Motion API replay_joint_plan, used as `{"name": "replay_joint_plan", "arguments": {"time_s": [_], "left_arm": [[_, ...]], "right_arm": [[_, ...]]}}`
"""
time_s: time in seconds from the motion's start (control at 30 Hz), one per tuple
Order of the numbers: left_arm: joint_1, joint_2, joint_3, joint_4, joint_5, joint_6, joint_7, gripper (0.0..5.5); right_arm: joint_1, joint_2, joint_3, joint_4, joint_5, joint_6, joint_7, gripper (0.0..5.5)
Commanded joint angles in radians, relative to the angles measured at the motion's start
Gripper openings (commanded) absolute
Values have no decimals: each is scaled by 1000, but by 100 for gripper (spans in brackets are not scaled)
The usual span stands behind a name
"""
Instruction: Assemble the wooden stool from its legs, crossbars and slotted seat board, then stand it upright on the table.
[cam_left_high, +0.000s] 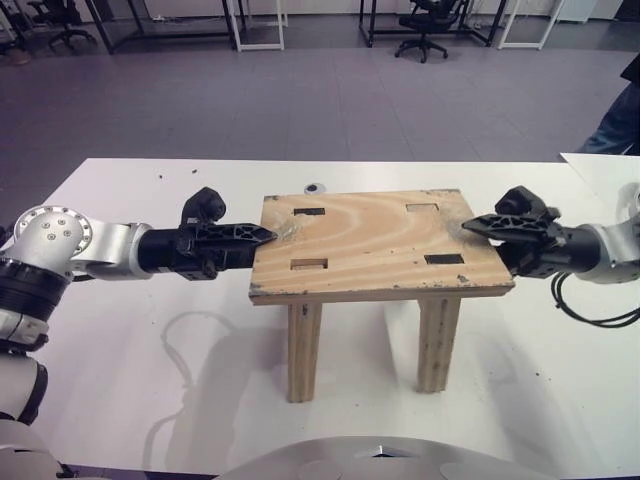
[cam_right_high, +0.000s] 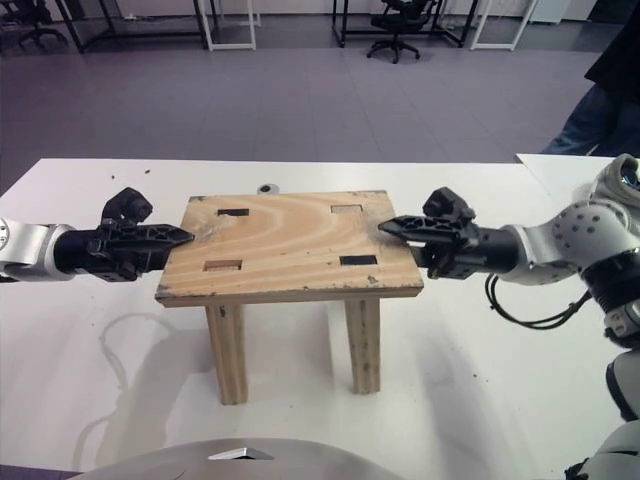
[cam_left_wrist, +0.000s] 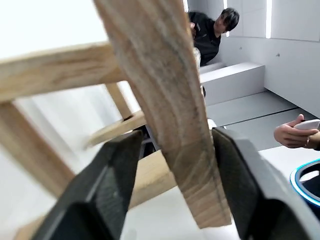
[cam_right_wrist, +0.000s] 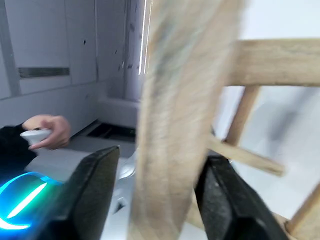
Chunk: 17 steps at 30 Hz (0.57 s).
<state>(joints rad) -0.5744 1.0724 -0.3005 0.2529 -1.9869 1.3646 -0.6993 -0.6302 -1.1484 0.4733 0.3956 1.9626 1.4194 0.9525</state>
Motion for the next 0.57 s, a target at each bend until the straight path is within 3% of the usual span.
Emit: {"name": "replay_joint_plan", "arguments": {"time_s": [0.03,0.17,0.23,0.27,0.37,0.43,0.5,0.57], "left_arm": [[134,-23,194,-22,15,-15,138,327],[283,-2,439,-68,26,-103,246,395],[337,-19,580,-96,169,-236,247,430],[378,-43,620,-120,292,-330,226,434],[475,-193,589,-168,763,-747,317,434],[537,-309,526,-199,1028,-969,420,434],[577,-389,465,-197,1217,-1102,498,434],[586,-447,461,-175,1290,-1155,543,434]], "right_arm": [[200,80,-322,-80,10,-56,-200,328],[454,280,-738,-237,10,-231,-467,408],[526,356,-867,-314,-18,-420,-603,448],[536,401,-889,-341,-137,-524,-626,452],[466,514,-731,-260,-733,-936,-660,452],[384,585,-557,-94,-1086,-1179,-667,452],[324,627,-438,15,-1320,-1327,-653,452],[272,662,-422,93,-1405,-1401,-641,452]]}}
